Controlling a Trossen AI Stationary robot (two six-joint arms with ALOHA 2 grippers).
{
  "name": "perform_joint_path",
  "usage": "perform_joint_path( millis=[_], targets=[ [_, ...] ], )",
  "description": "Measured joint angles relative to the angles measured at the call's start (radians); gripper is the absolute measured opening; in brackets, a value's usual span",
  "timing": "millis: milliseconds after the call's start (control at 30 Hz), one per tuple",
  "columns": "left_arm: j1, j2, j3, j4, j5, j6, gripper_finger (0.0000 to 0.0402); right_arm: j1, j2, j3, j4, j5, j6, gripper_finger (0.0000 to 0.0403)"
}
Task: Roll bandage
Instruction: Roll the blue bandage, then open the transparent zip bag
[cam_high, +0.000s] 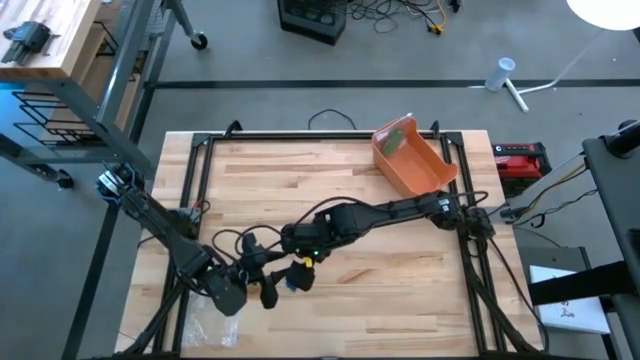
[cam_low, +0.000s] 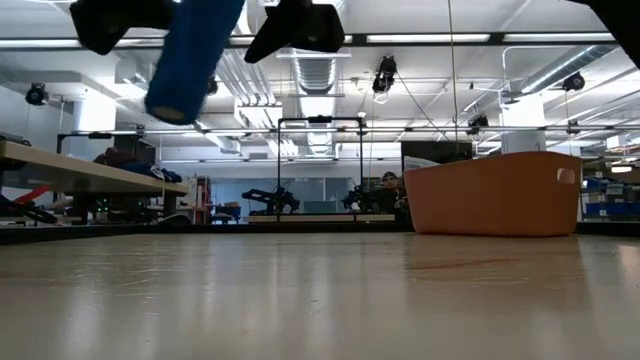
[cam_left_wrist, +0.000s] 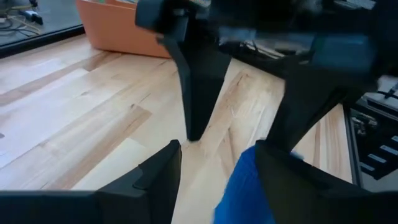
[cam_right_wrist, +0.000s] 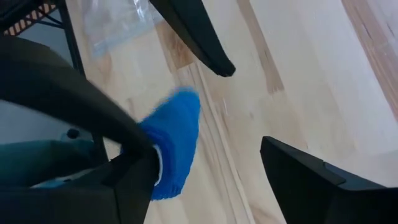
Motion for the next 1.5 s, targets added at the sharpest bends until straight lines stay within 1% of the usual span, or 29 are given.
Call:
perform_joint_path(
  millis=[100,367,467,533,600,700,767,867,967,1067,1133,1400,1500],
  targets=[
    [0.005,0.0,-0.012,-0.002,0.025,-0.006,0.0187,0.0,-0.007,0.0,0.001,0.0,0.0,0.027],
    [0.006,0.001,-0.022,-0.004,0.026,-0.041,0.0168,0.0,-0.016,0.0,-0.007,0.001,0.0,0.028],
    [0.006,-0.001,-0.022,-0.014,0.027,-0.01,0.0165,-0.001,-0.019,0.0,-0.036,0.002,-0.006,0.0282],
    [0.006,-0.013,-0.021,-0.033,0.053,0.014,0.0165,-0.003,-0.026,0.0,-0.075,0.002,-0.011,0.0281],
    [0.006,-0.035,-0.006,-0.09,0.112,0.027,0.0166,-0.005,-0.039,0.0,-0.121,0.003,-0.021,0.0279],
    [0.006,-0.067,0.028,-0.222,0.249,0.018,0.0173,-0.005,-0.07,0.0,-0.185,0.03,-0.032,0.0275],
    [0.005,-0.081,0.043,-0.311,0.358,-0.016,0.0178,-0.004,-0.099,0.0,-0.212,0.068,-0.045,0.0273],
    [-0.002,-0.099,0.045,-0.385,0.526,-0.084,0.0185,0.0,-0.152,0.0,-0.224,0.135,-0.061,0.0274],
    [-0.015,-0.098,0.038,-0.423,0.647,-0.144,0.019,0.003,-0.206,0.001,-0.226,0.223,-0.081,0.0278],
    [-0.034,-0.089,0.029,-0.438,0.719,-0.205,0.0192,0.009,-0.245,0.001,-0.226,0.293,-0.092,0.0281],
    [-0.049,-0.08,0.017,-0.447,0.765,-0.256,0.0193,0.01,-0.257,0.001,-0.226,0.32,-0.104,0.0281],
    [-0.098,-0.032,-0.071,-0.444,0.957,-0.547,0.0196,0.017,-0.243,-0.005,-0.216,0.338,-0.117,0.0268],
    [-0.11,-0.021,-0.113,-0.432,1.047,-0.662,0.0199,0.023,-0.227,-0.012,-0.176,0.34,-0.117,0.0263]
  ],
)
